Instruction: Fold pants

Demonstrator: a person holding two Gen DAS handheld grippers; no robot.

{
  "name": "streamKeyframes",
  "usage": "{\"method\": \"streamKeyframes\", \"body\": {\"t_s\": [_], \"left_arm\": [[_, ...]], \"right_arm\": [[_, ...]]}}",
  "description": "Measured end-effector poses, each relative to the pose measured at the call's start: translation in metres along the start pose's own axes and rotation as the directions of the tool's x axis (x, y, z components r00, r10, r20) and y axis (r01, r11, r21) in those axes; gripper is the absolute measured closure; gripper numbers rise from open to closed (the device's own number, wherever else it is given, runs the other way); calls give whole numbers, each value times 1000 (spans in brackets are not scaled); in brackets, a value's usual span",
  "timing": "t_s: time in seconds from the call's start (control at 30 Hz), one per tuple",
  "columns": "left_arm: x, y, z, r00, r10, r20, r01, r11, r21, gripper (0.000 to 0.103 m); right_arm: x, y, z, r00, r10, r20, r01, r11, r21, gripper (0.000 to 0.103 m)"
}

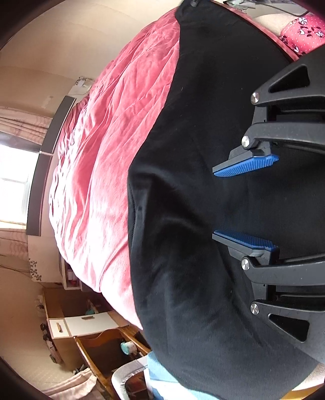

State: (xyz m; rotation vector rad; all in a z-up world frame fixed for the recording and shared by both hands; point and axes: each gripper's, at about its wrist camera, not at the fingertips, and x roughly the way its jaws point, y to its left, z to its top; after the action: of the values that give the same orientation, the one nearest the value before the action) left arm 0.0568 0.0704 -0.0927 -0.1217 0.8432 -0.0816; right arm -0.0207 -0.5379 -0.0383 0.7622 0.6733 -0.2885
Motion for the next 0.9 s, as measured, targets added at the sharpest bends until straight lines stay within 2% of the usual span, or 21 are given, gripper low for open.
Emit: {"method": "streamKeyframes", "body": {"t_s": [0.17, 0.37, 0.47, 0.63, 0.73, 0.9], "left_arm": [[1, 6, -3, 1000, 14, -2, -14, 1000, -4, 58], [0, 14, -3, 1000, 17, -4, -18, 999, -27, 58], [2, 16, -2, 999, 39, -9, -39, 999, -26, 58], [5, 19, -4, 999, 50, -16, -50, 999, -22, 58], [4, 20, -4, 999, 50, -12, -51, 998, -23, 58], [3, 25, -4, 999, 38, -4, -38, 998, -44, 58]], "right_arm": [[-25, 53, -6, 999, -16, 35, 21, 989, -144, 84], [-46, 114, -25, 997, -5, 76, 29, 948, -318, 84], [-54, 144, -41, 996, 16, 87, 22, 907, -419, 84], [-50, 195, -75, 996, 70, 50, -29, 821, -571, 84], [-42, 219, -96, 996, 93, 1, -72, 774, -629, 84], [-33, 238, -130, 991, 112, -70, -129, 727, -674, 84]]}}
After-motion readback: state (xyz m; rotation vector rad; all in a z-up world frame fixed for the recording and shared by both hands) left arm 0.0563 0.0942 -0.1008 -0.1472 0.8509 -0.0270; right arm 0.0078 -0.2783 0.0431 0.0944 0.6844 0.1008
